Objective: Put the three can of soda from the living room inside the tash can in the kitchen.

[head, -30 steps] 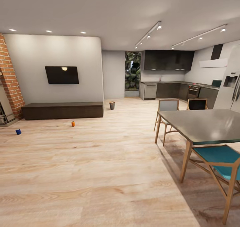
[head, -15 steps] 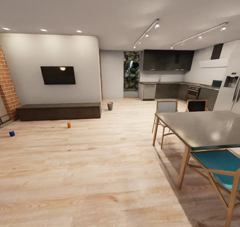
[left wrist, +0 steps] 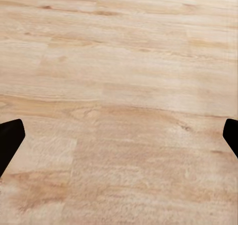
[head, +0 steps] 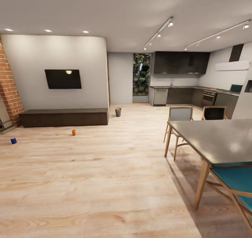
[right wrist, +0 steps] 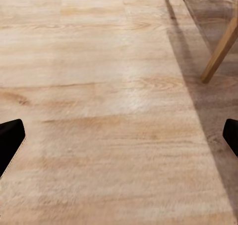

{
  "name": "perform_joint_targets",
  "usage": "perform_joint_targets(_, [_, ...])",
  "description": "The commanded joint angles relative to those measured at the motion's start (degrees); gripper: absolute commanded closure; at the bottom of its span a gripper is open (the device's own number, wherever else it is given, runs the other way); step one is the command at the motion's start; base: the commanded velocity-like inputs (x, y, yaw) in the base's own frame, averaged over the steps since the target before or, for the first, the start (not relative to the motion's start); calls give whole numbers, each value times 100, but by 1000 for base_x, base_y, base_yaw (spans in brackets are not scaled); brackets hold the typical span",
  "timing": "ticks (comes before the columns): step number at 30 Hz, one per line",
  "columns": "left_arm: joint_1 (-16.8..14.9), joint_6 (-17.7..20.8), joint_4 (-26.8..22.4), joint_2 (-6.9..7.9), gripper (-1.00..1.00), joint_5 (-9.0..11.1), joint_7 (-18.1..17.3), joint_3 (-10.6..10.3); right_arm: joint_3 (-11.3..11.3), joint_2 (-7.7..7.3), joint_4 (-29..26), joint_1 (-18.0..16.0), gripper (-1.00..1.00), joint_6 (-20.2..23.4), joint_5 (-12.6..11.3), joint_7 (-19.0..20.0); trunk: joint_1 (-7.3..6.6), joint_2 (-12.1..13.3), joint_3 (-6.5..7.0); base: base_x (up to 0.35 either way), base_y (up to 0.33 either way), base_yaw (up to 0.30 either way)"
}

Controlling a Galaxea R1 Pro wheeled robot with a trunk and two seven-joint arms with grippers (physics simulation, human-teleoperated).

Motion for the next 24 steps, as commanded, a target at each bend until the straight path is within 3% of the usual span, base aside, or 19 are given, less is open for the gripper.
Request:
perform_joint_targets(1, [0,0,1,0,-100,0,0,1,0,0,2,0,-100,0,0,0,0,0,0,260,-1,183])
perform_joint_targets(12, [0,0,4,0,-100,0,0,4,1,30,33,1,-100,0,0,0,0,0,0,261,0,198])
perform_joint_targets(24, [0,6,4,0,-100,-8,0,-3,1,37,43,-5,-100,-1,0,0,0,0,0,282,0,28])
